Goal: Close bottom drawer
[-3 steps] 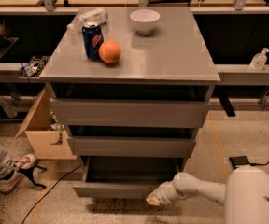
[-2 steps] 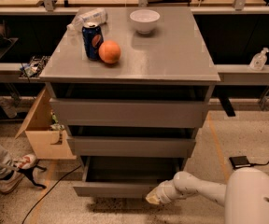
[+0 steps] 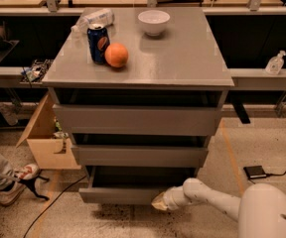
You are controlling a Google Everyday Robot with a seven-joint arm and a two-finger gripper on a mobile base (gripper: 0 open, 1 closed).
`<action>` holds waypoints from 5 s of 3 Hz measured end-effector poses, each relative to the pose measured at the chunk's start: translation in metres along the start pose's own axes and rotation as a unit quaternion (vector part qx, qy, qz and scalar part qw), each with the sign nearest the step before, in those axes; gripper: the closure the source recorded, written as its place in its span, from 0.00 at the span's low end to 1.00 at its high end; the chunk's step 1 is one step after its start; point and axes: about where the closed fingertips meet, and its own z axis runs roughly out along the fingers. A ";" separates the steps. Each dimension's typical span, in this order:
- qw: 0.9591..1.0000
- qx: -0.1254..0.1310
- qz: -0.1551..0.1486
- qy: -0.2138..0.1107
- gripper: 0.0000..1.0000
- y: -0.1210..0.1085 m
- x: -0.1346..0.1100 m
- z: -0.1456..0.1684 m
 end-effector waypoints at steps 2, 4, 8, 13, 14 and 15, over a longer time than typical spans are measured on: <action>0.998 0.000 -0.052 -0.030 1.00 -0.022 -0.024 0.020; 0.997 -0.003 -0.069 -0.038 1.00 -0.032 -0.034 0.029; 0.993 0.012 -0.101 -0.062 1.00 -0.061 -0.059 0.034; 0.996 0.038 -0.053 -0.053 1.00 -0.049 -0.022 -0.009; 0.996 0.076 0.003 -0.039 1.00 -0.039 0.020 -0.054; 0.993 0.105 0.039 -0.031 1.00 -0.042 0.041 -0.082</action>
Offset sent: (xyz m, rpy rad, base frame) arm 0.0615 0.0256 -0.0011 0.0553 -0.1590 0.0996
